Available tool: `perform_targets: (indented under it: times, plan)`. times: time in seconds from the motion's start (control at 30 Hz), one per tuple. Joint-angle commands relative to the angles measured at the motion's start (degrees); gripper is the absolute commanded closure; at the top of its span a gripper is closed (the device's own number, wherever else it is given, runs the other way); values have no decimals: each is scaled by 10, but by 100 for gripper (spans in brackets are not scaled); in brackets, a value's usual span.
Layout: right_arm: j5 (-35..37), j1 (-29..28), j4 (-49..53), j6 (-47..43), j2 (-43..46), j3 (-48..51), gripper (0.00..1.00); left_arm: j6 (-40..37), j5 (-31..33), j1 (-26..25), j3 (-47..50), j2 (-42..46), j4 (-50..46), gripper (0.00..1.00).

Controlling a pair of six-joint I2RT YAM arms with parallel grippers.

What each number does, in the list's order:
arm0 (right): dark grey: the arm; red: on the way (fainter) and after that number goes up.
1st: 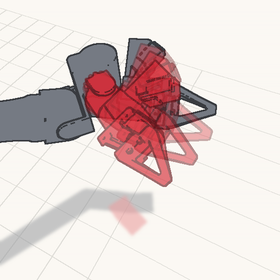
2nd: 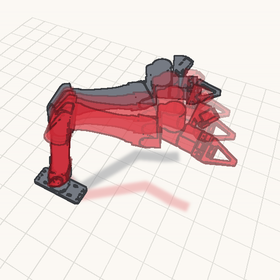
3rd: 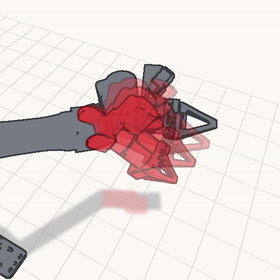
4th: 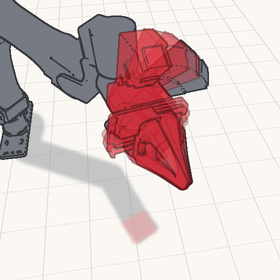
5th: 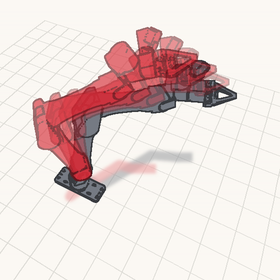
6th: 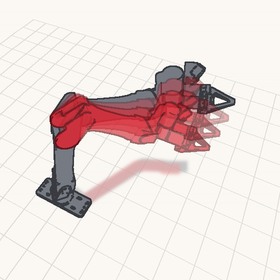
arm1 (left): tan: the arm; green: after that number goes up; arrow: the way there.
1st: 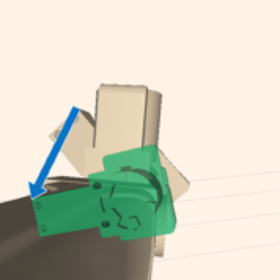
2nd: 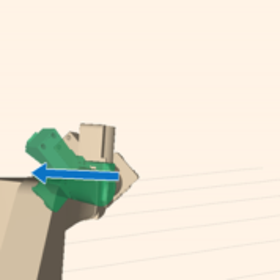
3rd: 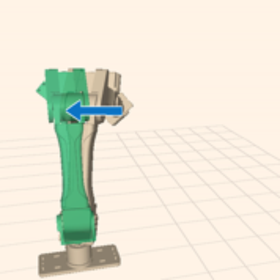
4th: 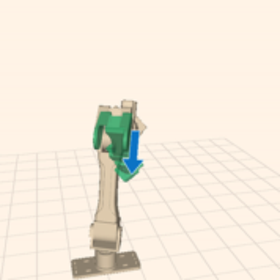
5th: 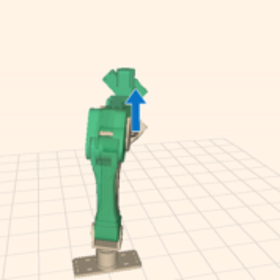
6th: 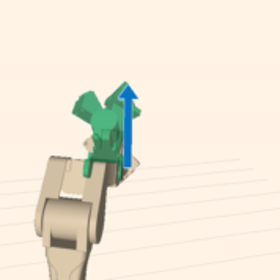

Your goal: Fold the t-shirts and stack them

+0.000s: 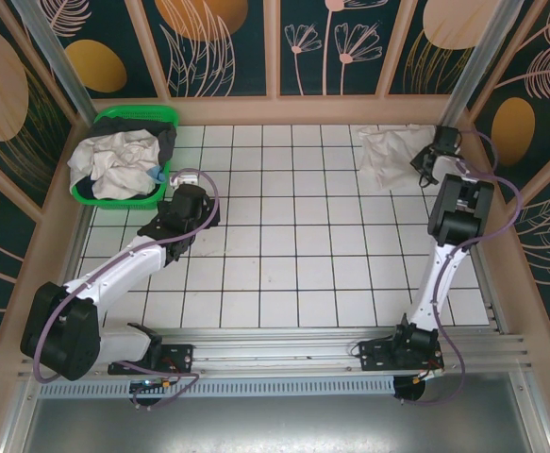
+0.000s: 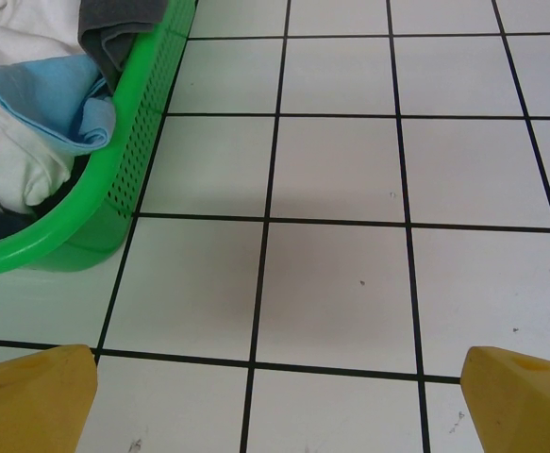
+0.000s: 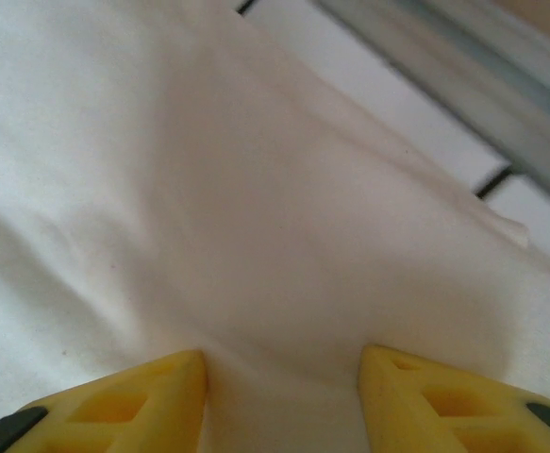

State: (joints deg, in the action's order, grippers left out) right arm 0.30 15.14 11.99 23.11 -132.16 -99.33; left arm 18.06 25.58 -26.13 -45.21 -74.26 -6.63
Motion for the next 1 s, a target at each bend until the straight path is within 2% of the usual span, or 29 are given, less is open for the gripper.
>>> perform_targets:
  times: [0.0, 0.2, 0.37, 0.5, 0.6, 0.67, 0.8, 0.9, 0.97]
  plan:
    - [-26, 12, -8, 16, 33, 30, 51, 3, 2, 4, -11, 5, -3, 2]
    - [-44, 9, -9, 32, 84, 37, 43, 9, 9, 4, 3, 27, -4, 2]
    - [-16, 9, -42, 10, 191, 125, 33, 10, 0, 6, 37, 62, 22, 2]
    - [-35, 5, -105, 6, 288, 259, 19, 4, -39, 38, 80, 100, 76, 2]
    - [-47, -12, -187, 4, 385, 398, 2, -16, -48, 71, 125, 124, 141, 2]
    - [-34, -46, -244, -15, 456, 492, 1, -40, -18, 81, 158, 133, 191, 2]
    - [81, -138, -325, -74, 550, 613, 1, -77, 18, 113, 220, 131, 291, 1]
    - [89, -148, -369, -81, 582, 678, 1, -101, 19, 145, 266, 114, 377, 2]
    - [84, -152, -449, -118, 603, 740, 1, -111, -8, 169, 298, 94, 444, 1]
